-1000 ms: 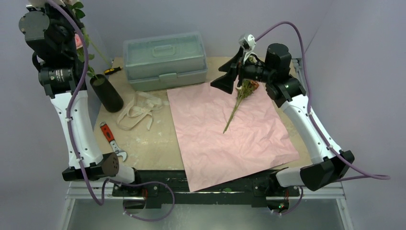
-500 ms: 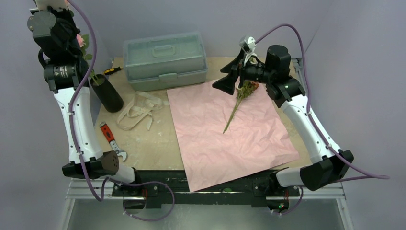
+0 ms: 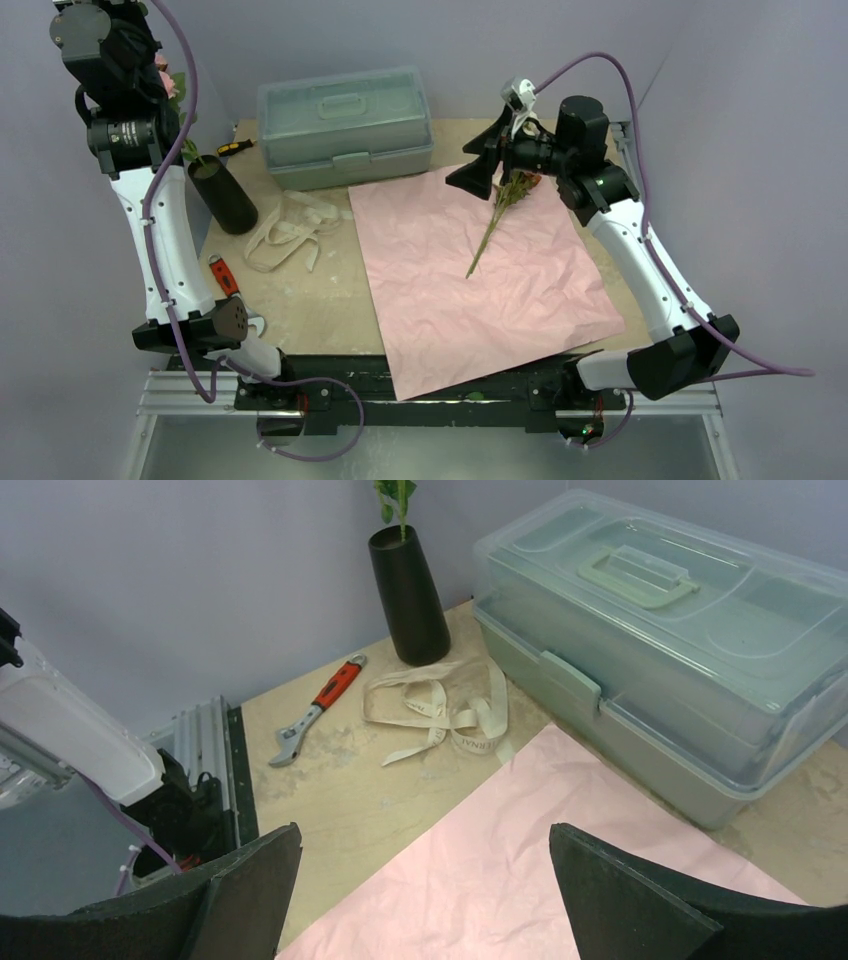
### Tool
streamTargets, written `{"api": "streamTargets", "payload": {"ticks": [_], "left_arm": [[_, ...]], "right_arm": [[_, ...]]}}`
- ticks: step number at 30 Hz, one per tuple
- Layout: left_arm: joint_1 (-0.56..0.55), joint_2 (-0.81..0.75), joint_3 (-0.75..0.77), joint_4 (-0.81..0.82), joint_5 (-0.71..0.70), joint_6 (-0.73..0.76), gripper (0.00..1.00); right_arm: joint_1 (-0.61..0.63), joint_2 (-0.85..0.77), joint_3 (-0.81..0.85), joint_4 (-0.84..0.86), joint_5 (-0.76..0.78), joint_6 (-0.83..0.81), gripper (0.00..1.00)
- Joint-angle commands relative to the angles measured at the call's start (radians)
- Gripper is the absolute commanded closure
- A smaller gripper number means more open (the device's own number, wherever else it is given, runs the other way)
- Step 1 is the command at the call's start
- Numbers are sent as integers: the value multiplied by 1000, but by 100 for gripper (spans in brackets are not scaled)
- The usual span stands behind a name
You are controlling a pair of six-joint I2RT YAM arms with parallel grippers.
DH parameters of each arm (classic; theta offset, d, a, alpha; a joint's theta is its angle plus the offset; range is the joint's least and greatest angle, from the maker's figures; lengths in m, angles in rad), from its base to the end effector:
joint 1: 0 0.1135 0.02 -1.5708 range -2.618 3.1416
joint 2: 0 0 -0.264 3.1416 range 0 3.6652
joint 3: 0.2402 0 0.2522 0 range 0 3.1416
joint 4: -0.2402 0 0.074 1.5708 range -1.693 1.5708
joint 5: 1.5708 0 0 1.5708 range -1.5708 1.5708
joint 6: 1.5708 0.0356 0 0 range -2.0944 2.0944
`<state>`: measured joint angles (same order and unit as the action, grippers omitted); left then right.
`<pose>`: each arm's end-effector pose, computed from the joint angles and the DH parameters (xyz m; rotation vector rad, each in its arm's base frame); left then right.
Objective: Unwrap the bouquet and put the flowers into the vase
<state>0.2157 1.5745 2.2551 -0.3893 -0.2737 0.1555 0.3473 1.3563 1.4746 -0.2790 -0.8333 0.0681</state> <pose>0.2688 0.0688 0.6094 -0.2763 1.2769 0.4924 0.2700 0.1257 0.4443 -0.8564 1.5684 1.0177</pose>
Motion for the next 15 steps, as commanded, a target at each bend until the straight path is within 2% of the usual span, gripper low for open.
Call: {"api": "streamTargets", "payload": {"ticks": [1,11,15], "left_arm": [[20,-23,-46,13,1,-38,100],[57,-46,-263,3,59,-125,100],[74,-51,-366,34,84,-163,100]], "right_arm": [[-11,-13,12,2,-20,-21,2],[-25,-2,20,8,26,-16,2],[-35,4,35,-28,146,24,2]]}}
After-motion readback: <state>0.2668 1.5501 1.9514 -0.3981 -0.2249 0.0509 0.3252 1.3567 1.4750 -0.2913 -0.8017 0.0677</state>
